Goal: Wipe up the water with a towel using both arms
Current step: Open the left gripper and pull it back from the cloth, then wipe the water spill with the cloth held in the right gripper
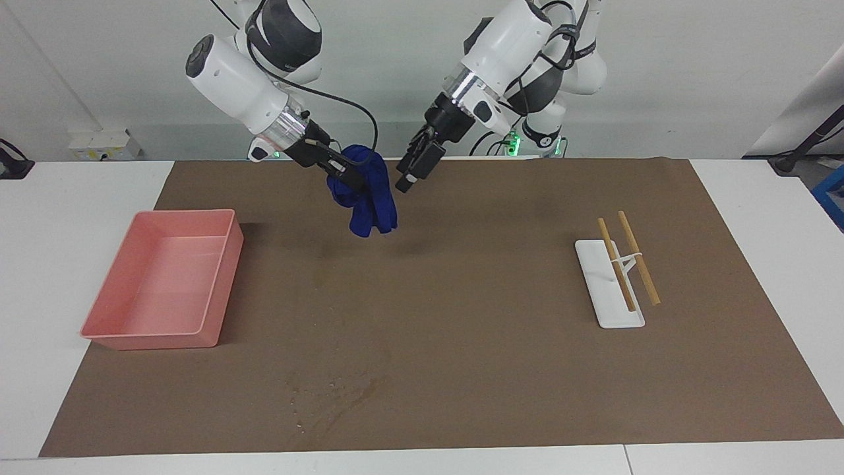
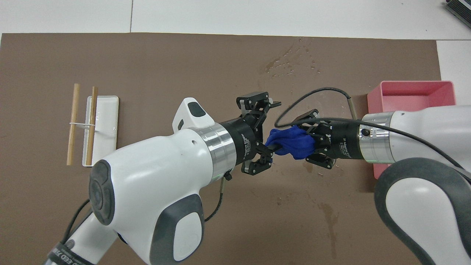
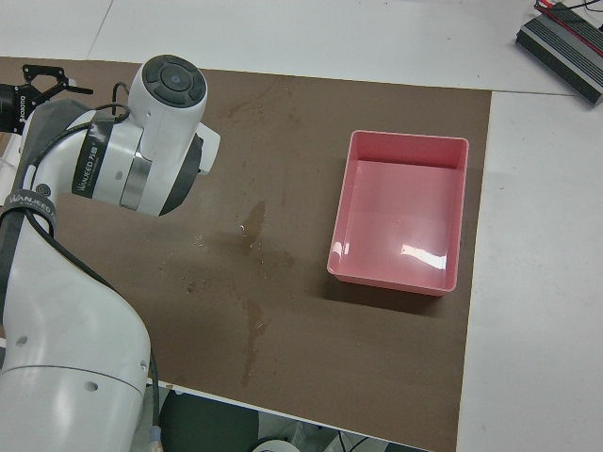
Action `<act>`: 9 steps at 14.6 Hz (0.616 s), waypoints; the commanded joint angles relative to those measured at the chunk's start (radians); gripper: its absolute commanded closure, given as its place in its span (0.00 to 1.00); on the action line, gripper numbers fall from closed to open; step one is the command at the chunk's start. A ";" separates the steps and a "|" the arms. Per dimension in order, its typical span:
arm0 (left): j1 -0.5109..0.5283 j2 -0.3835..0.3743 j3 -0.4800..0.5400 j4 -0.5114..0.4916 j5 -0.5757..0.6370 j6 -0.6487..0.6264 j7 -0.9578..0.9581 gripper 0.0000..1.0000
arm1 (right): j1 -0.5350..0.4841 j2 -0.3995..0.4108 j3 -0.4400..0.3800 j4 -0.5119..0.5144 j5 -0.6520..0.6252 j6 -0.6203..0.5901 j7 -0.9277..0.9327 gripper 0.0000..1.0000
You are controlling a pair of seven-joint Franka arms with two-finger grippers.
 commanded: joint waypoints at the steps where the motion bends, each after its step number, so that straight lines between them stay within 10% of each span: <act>1: 0.066 -0.006 -0.001 0.014 0.055 -0.069 0.197 0.00 | -0.040 -0.005 0.001 -0.009 -0.095 -0.052 -0.198 1.00; 6: 0.170 0.002 0.000 0.062 0.144 -0.235 0.739 0.00 | -0.046 0.024 0.001 -0.043 -0.405 -0.061 -0.623 1.00; 9: 0.177 0.003 -0.003 0.127 0.421 -0.460 0.905 0.00 | -0.044 0.121 0.003 -0.049 -0.411 -0.005 -0.664 1.00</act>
